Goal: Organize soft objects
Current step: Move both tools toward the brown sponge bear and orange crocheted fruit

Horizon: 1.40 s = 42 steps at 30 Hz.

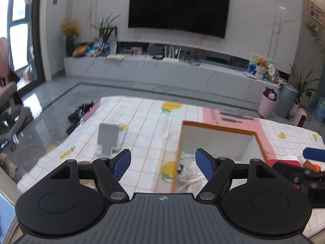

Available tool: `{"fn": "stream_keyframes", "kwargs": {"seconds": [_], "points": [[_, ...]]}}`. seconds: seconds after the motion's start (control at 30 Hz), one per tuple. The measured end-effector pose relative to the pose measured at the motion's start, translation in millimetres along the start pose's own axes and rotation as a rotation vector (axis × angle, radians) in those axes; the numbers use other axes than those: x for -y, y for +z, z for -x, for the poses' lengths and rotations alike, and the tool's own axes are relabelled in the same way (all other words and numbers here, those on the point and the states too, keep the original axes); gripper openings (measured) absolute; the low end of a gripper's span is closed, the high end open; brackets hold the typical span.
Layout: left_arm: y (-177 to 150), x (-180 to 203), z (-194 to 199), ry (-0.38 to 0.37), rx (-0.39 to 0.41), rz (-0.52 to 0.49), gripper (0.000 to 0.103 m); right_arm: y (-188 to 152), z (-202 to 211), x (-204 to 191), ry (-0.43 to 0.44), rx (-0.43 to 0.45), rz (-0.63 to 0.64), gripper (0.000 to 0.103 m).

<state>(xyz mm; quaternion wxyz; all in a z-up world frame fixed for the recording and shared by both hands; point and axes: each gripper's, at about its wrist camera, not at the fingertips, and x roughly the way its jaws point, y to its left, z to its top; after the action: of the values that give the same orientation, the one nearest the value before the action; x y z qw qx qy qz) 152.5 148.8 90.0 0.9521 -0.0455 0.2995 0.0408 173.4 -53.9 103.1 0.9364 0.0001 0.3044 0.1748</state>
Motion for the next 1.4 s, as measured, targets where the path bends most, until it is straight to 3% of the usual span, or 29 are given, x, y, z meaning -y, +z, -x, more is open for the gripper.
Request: {"fn": "stream_keyframes", "kwargs": {"seconds": [0.17,0.33,0.5,0.67,0.8,1.03,1.17,1.3,1.4], "points": [[-7,26,21,-0.050,0.021,0.000,0.085,-6,43,23,-0.068,0.034,-0.015,0.100],[-16,52,37,-0.113,0.090,-0.001,0.086,-20,87,60,-0.152,0.020,-0.091,0.100],[-27,74,38,-0.210,0.055,0.007,0.086,-41,126,105,-0.263,0.003,-0.169,0.100],[-39,104,38,-0.234,0.038,-0.038,0.086,-68,147,145,-0.387,-0.041,-0.217,0.100],[-50,135,33,-0.249,0.014,-0.073,0.086,-98,140,171,-0.486,-0.080,-0.265,0.100],[-72,201,21,-0.293,-0.011,-0.177,0.086,-130,112,231,-0.511,-0.087,-0.464,0.100],[-74,233,7,-0.402,-0.058,-0.189,0.086,-145,81,266,-0.617,-0.108,-0.495,0.100],[-72,267,-12,-0.408,-0.074,-0.220,0.086,-160,58,284,-0.578,-0.166,-0.498,0.100],[-74,298,-28,-0.390,-0.076,-0.304,0.086,-169,53,287,-0.531,-0.184,-0.526,0.100]]}}
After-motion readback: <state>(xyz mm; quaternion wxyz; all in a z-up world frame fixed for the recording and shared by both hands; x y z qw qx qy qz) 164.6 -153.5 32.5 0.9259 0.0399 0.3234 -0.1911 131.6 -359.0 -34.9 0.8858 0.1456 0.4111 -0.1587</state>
